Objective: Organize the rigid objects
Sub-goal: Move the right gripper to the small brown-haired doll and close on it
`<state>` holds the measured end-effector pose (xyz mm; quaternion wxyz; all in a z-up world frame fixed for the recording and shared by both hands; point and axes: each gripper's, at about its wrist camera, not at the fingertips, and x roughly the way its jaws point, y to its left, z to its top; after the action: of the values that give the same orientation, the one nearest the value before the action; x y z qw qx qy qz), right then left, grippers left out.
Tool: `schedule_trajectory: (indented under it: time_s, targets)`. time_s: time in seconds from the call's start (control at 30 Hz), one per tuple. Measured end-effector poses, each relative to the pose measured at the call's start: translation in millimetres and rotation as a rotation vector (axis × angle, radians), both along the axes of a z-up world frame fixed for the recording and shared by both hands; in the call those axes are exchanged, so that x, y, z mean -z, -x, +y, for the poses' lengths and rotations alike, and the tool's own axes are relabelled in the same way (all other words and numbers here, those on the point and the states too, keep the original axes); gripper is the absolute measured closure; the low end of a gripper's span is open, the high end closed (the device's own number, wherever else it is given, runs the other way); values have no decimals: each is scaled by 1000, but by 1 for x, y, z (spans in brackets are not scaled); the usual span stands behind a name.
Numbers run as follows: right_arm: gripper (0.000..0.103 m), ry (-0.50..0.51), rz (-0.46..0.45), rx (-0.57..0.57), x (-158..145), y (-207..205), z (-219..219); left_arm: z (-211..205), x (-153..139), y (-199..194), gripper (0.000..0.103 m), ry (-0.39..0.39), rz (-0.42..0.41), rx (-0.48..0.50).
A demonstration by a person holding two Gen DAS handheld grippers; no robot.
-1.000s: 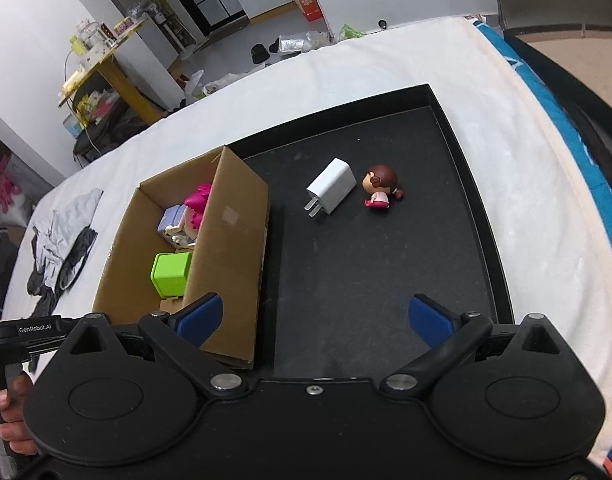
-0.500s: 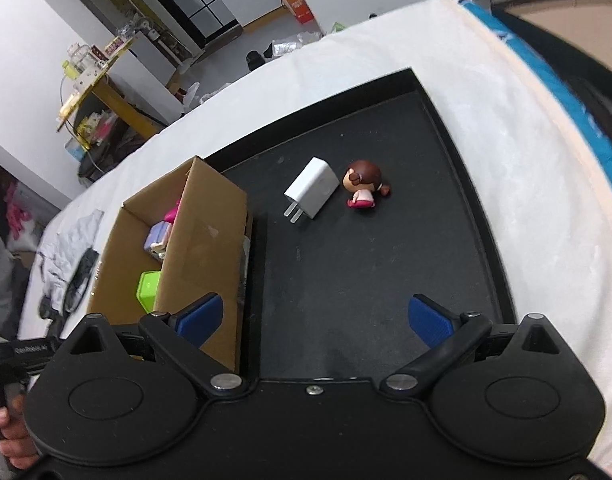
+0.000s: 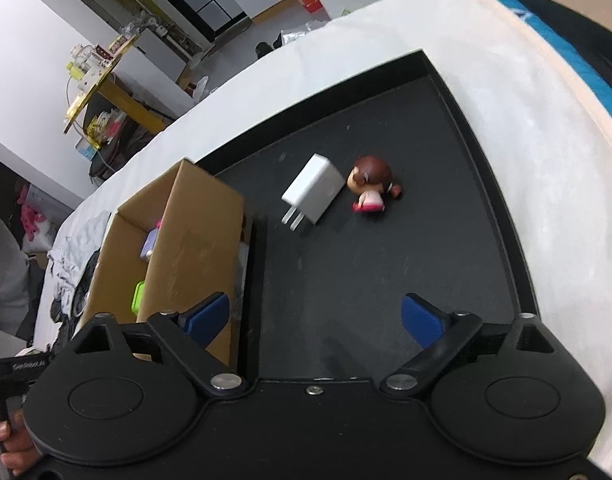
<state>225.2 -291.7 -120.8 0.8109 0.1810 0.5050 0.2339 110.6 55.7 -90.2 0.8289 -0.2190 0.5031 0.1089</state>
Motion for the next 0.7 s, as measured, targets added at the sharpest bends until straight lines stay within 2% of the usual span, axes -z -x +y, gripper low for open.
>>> schedule_trajectory:
  time_s: [0.13,0.7]
  targets:
    - [21,2,-21,13,2,-12,5,0,1,-1,88,1,2,3]
    - [24,138,-52,44,26,-48,23,1,5,-3,88,6,11,-2]
